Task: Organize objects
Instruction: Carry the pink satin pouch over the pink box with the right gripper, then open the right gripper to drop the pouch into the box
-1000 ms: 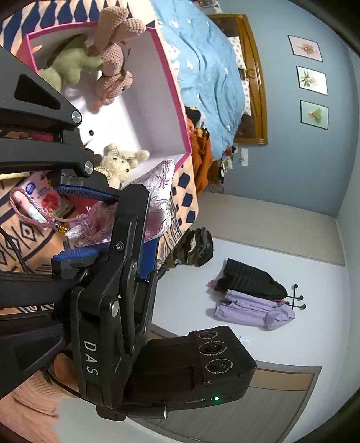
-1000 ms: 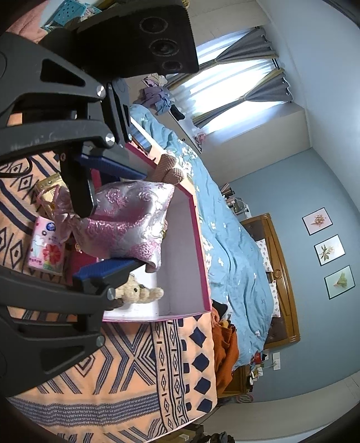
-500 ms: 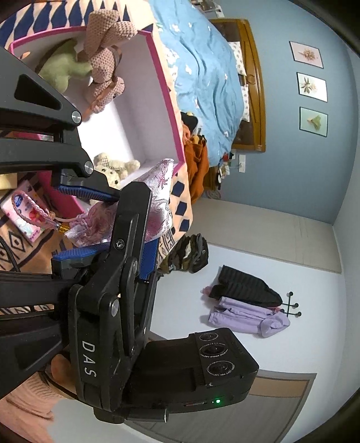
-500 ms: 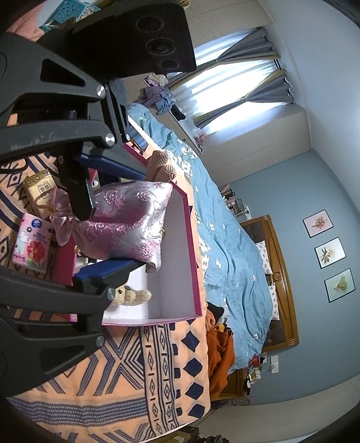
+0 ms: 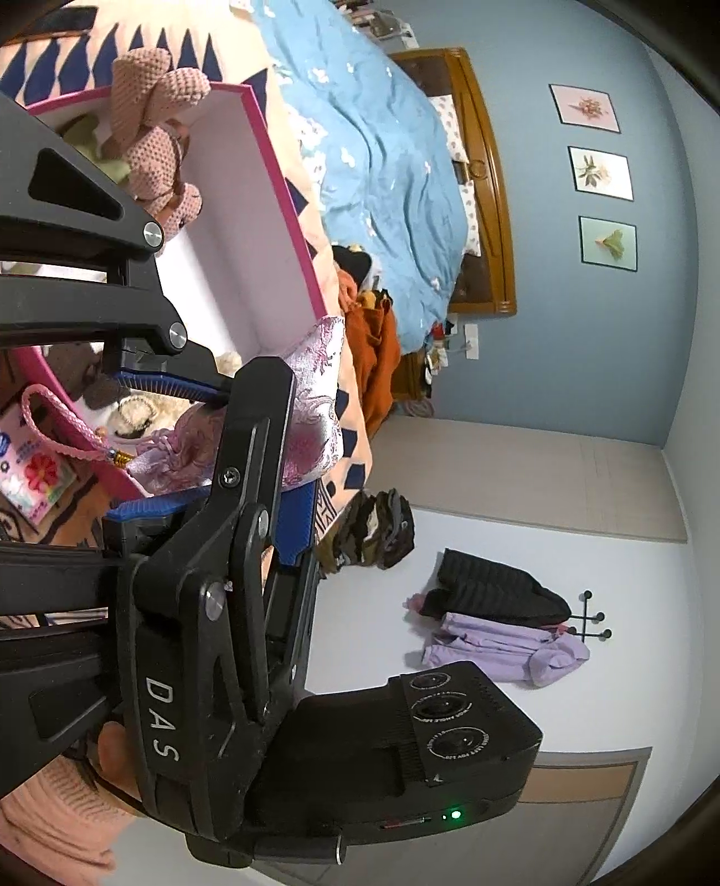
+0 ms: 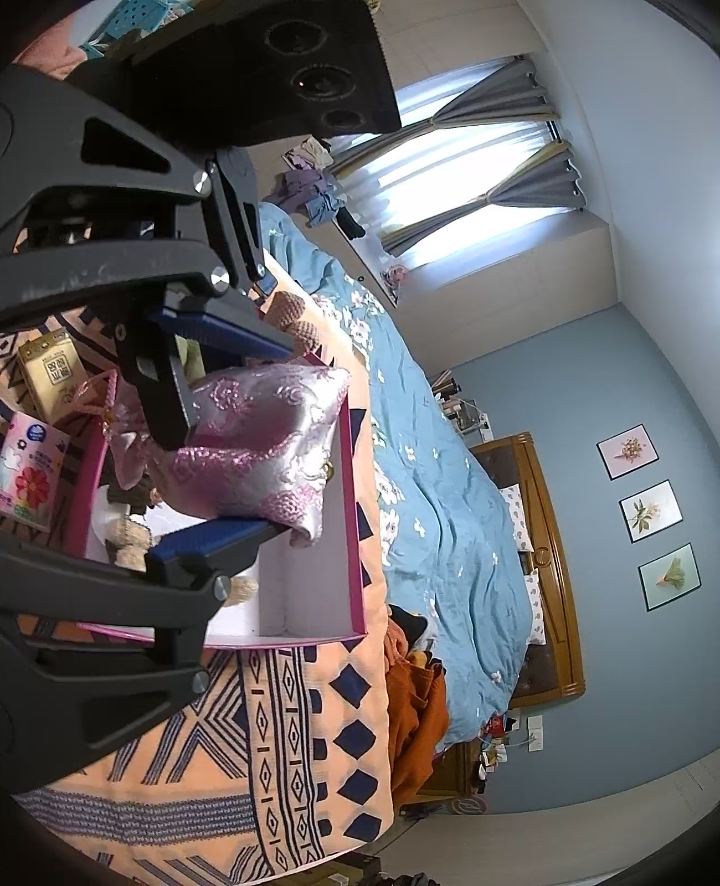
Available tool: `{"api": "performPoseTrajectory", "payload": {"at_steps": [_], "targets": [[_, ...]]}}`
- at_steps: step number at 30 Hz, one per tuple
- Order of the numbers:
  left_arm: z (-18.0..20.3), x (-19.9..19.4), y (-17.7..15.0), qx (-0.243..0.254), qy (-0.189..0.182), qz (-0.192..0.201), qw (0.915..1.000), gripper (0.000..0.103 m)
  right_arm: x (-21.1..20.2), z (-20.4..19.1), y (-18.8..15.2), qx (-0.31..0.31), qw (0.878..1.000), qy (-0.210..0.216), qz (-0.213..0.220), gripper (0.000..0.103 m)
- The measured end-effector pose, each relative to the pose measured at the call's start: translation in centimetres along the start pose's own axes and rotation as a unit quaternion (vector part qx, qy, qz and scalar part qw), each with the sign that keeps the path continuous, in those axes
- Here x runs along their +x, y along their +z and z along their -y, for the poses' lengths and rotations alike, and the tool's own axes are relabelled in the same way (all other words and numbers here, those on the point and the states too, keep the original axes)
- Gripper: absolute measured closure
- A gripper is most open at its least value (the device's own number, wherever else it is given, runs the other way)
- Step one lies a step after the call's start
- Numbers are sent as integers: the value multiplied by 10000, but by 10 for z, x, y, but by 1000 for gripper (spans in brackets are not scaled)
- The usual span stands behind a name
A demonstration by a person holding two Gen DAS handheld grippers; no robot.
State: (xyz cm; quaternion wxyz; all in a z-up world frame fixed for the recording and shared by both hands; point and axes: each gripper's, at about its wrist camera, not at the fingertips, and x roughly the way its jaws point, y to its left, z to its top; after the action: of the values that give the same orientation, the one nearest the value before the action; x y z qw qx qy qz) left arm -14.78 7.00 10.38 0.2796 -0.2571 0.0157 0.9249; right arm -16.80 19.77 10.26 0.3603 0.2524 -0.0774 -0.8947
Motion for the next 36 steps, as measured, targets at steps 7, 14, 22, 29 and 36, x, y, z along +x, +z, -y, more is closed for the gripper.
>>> {"api": "performPoseTrajectory", "payload": {"at_steps": [7, 14, 22, 29, 36], "targets": [[-10, 9, 10, 9, 137, -11, 9999, 73, 10, 4, 6, 42, 10000, -9, 18, 45], [-18, 19, 13, 43, 298, -46, 9995, 73, 22, 8, 11, 122, 9999, -33, -5, 45], [-27, 29, 13, 69, 472, -135, 9988, 73, 35, 14, 12, 212, 9997, -89, -49, 45], [-35, 45, 5, 7, 652, -376, 9972, 73, 51, 23, 6, 286, 9990, -192, -302, 45], [-47, 66, -4, -213, 874, -855, 9923, 73, 66, 42, -9, 519, 9957, -407, -646, 45]]}}
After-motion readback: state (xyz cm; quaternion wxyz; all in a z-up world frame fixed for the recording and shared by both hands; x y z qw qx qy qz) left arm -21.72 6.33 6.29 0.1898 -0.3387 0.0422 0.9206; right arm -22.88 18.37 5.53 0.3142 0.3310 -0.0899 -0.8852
